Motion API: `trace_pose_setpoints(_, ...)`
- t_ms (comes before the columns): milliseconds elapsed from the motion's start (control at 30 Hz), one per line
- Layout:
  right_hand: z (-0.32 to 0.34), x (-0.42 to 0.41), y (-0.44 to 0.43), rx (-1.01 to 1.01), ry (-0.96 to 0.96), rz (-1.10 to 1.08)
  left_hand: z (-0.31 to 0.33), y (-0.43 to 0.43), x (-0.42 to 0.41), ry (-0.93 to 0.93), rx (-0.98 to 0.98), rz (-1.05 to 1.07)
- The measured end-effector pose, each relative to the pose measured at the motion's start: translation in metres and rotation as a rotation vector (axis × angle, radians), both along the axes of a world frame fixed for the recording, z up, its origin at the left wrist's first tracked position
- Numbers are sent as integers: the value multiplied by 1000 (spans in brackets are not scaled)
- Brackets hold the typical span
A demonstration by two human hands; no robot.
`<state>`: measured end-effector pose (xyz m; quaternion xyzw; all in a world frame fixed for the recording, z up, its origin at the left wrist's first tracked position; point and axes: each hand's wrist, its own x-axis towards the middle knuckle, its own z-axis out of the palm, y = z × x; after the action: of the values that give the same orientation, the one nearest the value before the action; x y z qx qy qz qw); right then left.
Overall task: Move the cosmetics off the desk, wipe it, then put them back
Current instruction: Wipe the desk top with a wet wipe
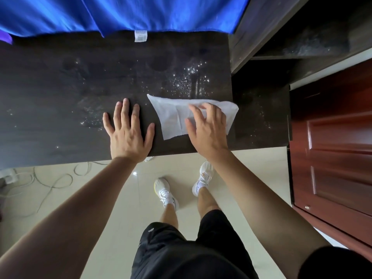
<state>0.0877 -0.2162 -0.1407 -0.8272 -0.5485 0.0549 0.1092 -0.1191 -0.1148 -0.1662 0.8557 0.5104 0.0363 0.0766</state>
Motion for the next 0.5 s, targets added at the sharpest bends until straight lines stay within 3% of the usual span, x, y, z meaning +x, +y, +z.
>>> trace_pose_setpoints(200, -17, 30, 45, -310, 12, 1, 1, -1, 2, 12, 18, 1)
trace_pose_setpoints(367, -18, 71, 125, -344, 54, -20, 2, -2, 1, 18, 34, -3)
trace_pose_setpoints(500, -21, 48, 100, -302, 0, 90, 2, -1, 1, 18, 25, 5)
